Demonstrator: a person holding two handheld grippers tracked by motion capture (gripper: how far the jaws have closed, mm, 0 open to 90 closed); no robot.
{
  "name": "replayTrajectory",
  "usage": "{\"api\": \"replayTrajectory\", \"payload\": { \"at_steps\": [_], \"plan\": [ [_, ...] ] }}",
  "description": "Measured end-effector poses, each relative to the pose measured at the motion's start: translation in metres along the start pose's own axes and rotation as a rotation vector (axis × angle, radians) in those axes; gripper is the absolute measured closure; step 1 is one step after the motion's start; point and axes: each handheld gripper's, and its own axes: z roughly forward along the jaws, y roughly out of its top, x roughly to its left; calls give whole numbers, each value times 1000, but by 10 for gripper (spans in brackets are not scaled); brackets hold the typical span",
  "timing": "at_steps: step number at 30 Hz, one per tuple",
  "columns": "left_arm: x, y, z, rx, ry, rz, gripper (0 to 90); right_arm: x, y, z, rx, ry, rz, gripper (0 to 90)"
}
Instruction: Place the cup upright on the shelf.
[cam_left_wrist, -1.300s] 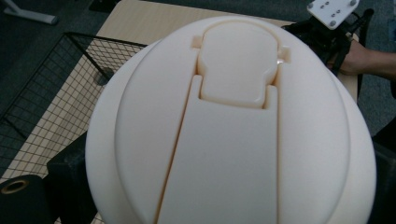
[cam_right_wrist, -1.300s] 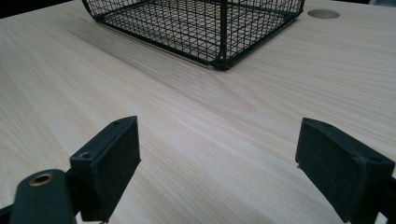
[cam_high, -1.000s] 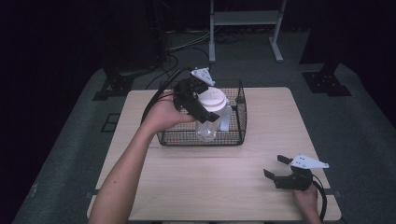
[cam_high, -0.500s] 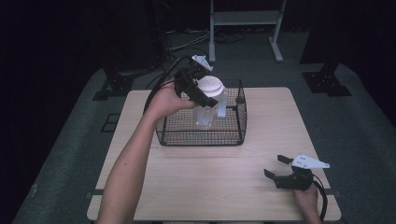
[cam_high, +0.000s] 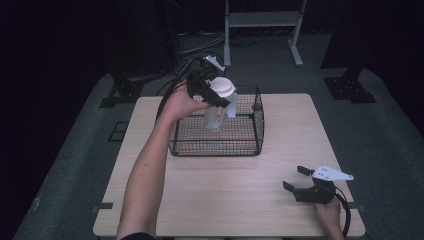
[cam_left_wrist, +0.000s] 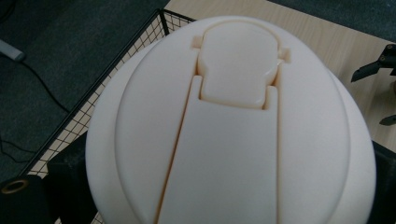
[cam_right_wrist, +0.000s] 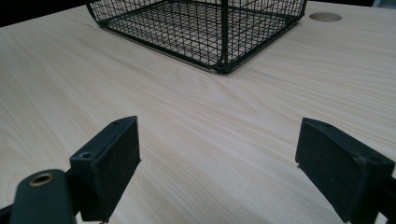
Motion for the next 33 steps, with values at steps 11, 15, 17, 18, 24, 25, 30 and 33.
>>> {"api": "replayTrajectory", "payload": {
  "at_steps": [11,15,17,18,24,25,30,33],
  "plan": [
    [15,-12,24,6,17,-60,52,0,0,0,-2,-2,10,129],
    [17,-16,33,1,19,-71,52,-1,0,0,-9,-3,-5,129],
    [17,-17,38,3,15,-77,52,0,0,0,-6,-1,6,129],
    [18,-18,40,2,14,-80,51,0,0,0,-6,-2,4,129],
    [18,-23,51,16,20,-84,51,0,0,0,-6,0,4,128],
    [18,-26,55,11,11,-91,51,0,0,-1,-6,0,6,129],
    [18,-31,65,18,9,-101,51,-1,0,-1,-6,0,5,129],
    [17,-33,72,17,10,-106,51,-1,0,-1,-7,0,6,129]
  ]
}}
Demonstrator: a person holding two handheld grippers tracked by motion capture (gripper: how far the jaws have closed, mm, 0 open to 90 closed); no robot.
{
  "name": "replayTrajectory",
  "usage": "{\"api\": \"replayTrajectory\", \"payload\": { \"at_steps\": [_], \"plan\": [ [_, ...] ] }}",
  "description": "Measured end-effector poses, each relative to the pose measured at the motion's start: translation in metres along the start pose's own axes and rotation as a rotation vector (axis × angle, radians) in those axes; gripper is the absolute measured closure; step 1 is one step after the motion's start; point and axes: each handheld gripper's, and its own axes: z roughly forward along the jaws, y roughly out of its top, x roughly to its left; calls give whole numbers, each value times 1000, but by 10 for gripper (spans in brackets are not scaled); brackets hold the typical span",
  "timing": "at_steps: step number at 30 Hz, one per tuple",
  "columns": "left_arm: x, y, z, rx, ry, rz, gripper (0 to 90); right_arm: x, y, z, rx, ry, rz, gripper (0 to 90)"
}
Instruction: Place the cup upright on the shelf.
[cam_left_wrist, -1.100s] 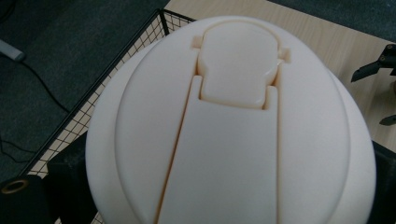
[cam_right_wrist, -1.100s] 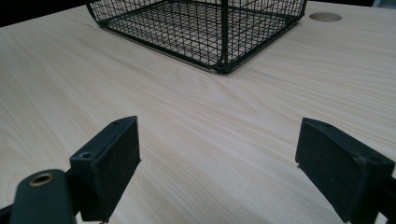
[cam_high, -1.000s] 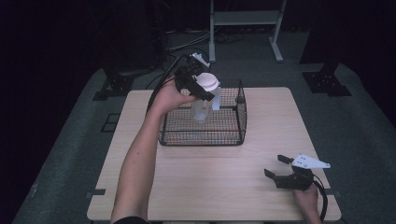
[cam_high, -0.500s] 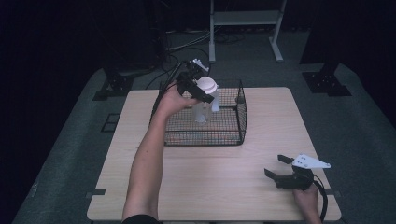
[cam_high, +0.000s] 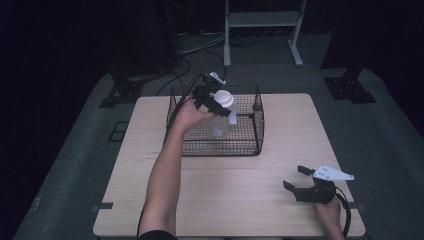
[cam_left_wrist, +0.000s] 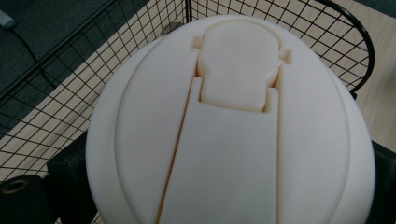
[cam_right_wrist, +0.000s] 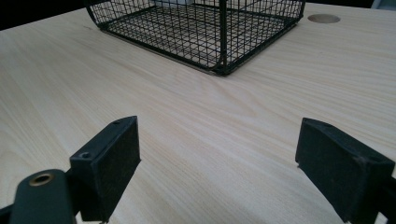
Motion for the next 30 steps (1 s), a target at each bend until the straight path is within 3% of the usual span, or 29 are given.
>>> {"api": "replayTrajectory", "payload": {
  "at_steps": [14,17,30],
  "plan": [
    [2,-17,28,-4,-11,-32,51,0,0,-1,-5,2,5,129],
    [3,-22,29,-39,-11,-49,51,0,0,-1,-5,2,1,129],
    [-5,-23,29,-23,5,-11,47,-2,-1,-4,-23,28,1,129]
  ]
}}
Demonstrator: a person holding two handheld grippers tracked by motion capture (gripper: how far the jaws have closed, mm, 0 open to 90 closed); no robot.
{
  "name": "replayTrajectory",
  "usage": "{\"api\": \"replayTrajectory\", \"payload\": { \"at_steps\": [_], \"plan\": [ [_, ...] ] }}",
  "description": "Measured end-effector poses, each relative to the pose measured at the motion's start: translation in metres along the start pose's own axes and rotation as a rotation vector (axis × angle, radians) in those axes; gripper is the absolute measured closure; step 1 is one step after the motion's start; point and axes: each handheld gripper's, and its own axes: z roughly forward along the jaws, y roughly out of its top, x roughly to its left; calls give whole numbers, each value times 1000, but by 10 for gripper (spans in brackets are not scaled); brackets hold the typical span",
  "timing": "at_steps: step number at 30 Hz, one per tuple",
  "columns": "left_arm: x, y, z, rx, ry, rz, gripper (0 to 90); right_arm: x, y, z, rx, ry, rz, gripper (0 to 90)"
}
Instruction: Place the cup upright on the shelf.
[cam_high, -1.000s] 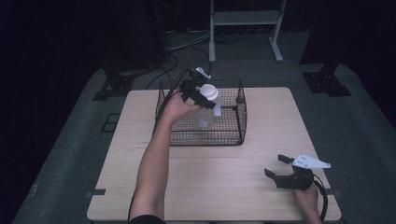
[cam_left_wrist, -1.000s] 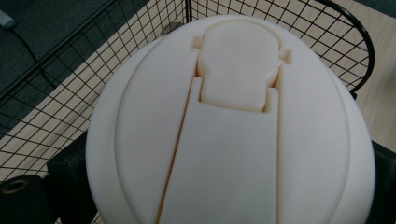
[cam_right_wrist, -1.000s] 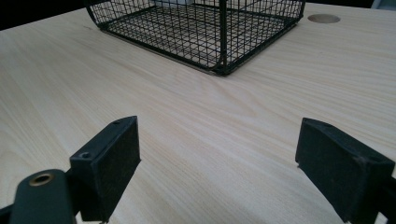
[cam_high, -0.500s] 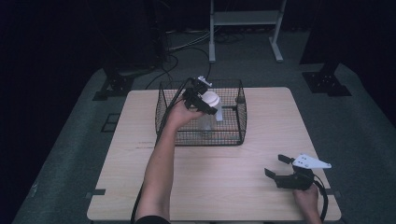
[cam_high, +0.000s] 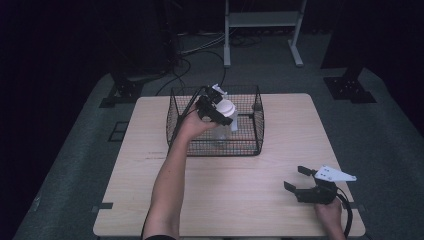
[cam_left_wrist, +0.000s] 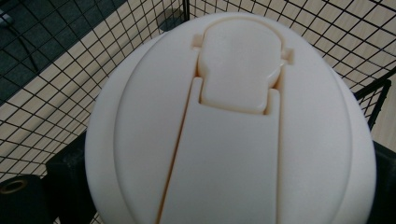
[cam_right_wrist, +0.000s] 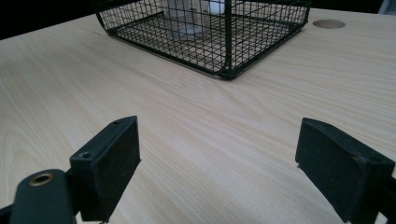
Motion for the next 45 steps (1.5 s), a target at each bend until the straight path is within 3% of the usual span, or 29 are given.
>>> {"api": "replayTrajectory", "payload": {
  "at_steps": [5,9,19,31,41,45],
  "plan": [
    [3,0,-1,6,9,5,47,-1,0,-1,-4,0,8,128],
    [6,-2,-1,-2,7,-17,47,0,0,0,2,-2,1,129],
    [2,-1,-2,12,6,10,46,1,0,2,15,-5,-9,129],
    [4,-2,-3,12,3,-20,13,2,0,3,26,-7,-13,129],
    [5,-3,-11,-19,-20,-25,13,2,0,3,28,-7,-14,129],
    [5,-4,-13,-17,-7,-19,3,3,0,3,29,-7,-15,129]
  ]
}}
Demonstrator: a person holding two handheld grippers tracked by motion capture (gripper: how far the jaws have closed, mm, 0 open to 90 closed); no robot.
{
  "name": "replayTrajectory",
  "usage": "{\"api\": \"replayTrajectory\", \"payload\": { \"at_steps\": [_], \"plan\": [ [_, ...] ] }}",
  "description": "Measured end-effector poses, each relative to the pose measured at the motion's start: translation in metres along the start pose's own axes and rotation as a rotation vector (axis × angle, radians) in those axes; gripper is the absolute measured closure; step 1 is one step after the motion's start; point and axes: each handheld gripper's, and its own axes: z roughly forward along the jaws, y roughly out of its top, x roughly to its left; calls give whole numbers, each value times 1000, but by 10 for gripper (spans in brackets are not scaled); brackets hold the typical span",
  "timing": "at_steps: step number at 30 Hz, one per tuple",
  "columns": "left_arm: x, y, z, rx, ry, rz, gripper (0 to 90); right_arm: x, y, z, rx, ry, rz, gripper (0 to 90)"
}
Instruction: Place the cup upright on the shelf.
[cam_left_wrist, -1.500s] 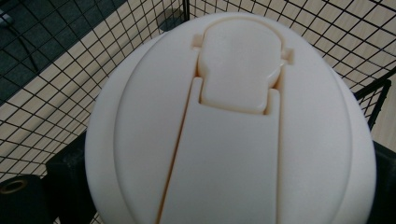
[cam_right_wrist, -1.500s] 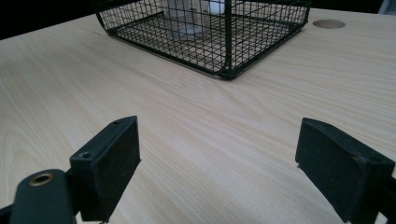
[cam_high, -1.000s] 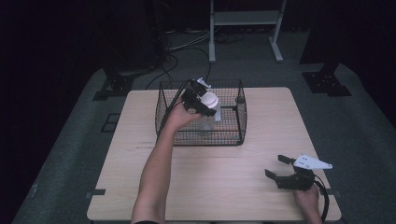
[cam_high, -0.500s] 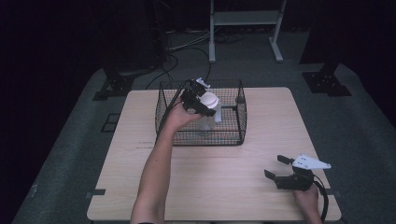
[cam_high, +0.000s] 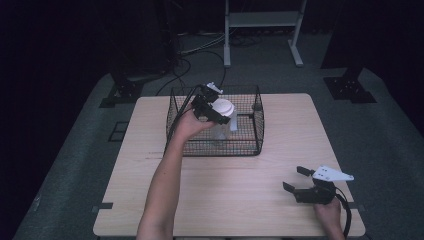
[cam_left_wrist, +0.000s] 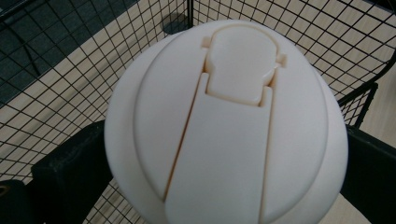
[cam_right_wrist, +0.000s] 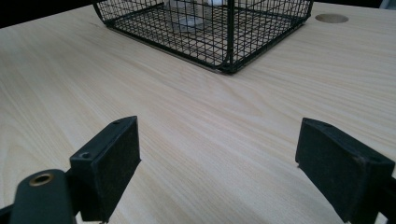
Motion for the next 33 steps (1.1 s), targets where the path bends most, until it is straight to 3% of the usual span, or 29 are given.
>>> {"api": "replayTrajectory", "payload": {
  "at_steps": [19,26,33],
  "plan": [
    [0,-12,-11,-27,-10,6,2,0,0,1,4,0,-3,129],
    [1,-21,-19,-53,-27,-4,2,0,0,1,7,1,-5,129],
    [2,-35,-24,-39,-23,-2,2,0,0,1,8,0,-3,128]
  ]
}}
